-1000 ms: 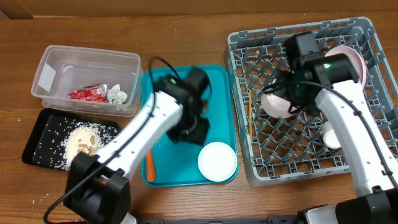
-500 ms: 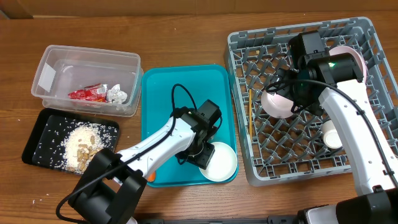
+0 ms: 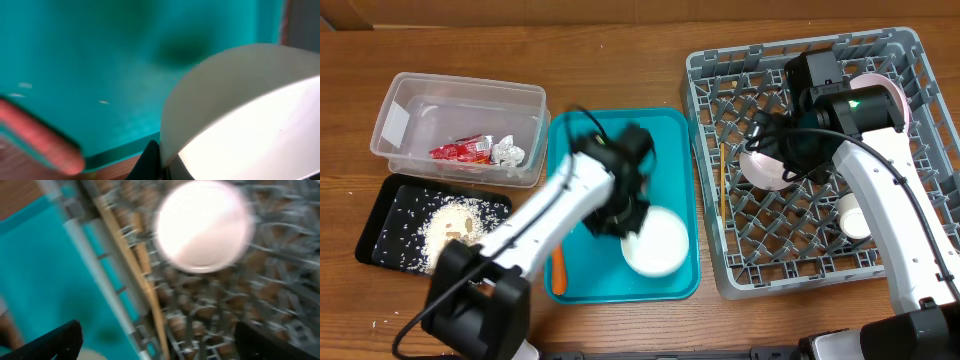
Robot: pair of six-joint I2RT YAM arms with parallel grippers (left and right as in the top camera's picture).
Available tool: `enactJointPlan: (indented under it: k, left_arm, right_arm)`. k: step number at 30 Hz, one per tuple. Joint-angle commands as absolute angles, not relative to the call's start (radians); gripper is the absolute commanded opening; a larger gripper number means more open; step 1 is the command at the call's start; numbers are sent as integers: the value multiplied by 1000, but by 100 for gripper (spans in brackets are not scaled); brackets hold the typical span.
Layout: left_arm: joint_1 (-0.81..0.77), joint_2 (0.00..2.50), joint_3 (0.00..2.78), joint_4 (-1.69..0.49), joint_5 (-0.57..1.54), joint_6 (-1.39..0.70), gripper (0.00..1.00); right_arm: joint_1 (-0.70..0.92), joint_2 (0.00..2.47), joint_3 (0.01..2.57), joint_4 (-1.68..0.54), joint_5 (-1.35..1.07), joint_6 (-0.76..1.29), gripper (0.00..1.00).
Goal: Sort waste into correct bins and load items into the dishwasher
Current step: 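Lift the white bowl and hand it to the right gripper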
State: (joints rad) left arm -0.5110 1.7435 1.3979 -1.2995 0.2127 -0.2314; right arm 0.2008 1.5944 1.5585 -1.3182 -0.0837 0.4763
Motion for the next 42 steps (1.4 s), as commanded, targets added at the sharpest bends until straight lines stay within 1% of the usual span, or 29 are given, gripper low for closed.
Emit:
enactJointPlan:
  k: [1,3,6,8,11,13,15,18,20,22,23,25,26,29,30,31,32,33,34,35,36,37,38,39,42]
  left_arm:
    - [-457,1739,1540,-1347,210,-197,4]
    - [-451,1739,1599,-1374,210,-197,4]
    - [-455,1739,1643,-1400,207,-194,4]
    - [-459,1739,1662,-1416,181,-194,4]
    - [-453,1739,1674,-1436,144,-202,4]
    - [-449,1739,1677,-1444,142,-202,4]
    - [-442,1738,1684,-1449,143,-203,4]
    - [-439,1738,1712,-1451,154,-206,4]
    - [-439,1738,1733,-1454,158,-206,4]
    - [-439,1738,1764,-1472,162,-205,5]
    - [-439,1737,1777,-1482,162,-205,4]
    - [-439,1731,1799,-1498,161,-205,4]
    - [-439,1725,1803,-1498,161,-205,4]
    - [-439,1706,1803,-1489,162,-206,4]
    - [-439,1702,1803,-1488,161,-206,4]
    - [-439,1698,1803,-1487,162,-206,4]
    - [-439,1695,1803,-1488,159,-206,4]
    - [-439,1694,1803,-1490,156,-206,5]
    - [-438,1694,1803,-1493,151,-206,13]
    - [-437,1694,1803,-1497,144,-206,33]
    - [-436,1694,1803,-1505,130,-207,49]
    - [-435,1694,1803,-1515,107,-210,68]
    - [-432,1694,1803,-1524,89,-214,73]
    - [-427,1694,1803,-1532,73,-218,75]
    - [-412,1694,1803,-1544,68,-218,77]
  right_arm:
    - [231,1597,1559,-1293,-346,326,100]
    - [275,1597,1559,-1262,-454,275,100]
    - [364,1597,1559,-1209,-487,272,100]
    - [431,1597,1559,-1174,-443,284,100]
    - [516,1597,1559,-1159,-201,400,100]
    - [545,1597,1559,-1167,-88,444,100]
    - [561,1597,1559,-1166,-68,446,99]
    - [569,1609,1559,-1165,-67,446,94]
    - [569,1621,1559,-1165,-64,447,93]
    - [569,1642,1559,-1163,-59,447,89]
    - [569,1650,1559,-1163,-60,447,85]
    - [569,1665,1558,-1163,-66,447,68]
    - [569,1671,1558,-1159,-80,446,63]
    - [577,1679,1558,-1131,-156,437,50]
    - [582,1679,1558,-1118,-166,421,29]
    - [583,1679,1558,-1112,-158,413,6]
    - [583,1678,1558,-1111,-143,416,4]
    - [583,1678,1558,-1112,-121,421,4]
    - [577,1678,1559,-1116,-99,424,4]
    - [568,1676,1560,-1125,-72,428,4]
    - [557,1673,1563,-1140,-32,443,4]
    - [540,1669,1570,-1165,26,450,4]
    - [522,1663,1579,-1193,79,450,4]
    - [500,1657,1591,-1221,129,451,4]
    - [405,1634,1625,-1291,262,480,4]
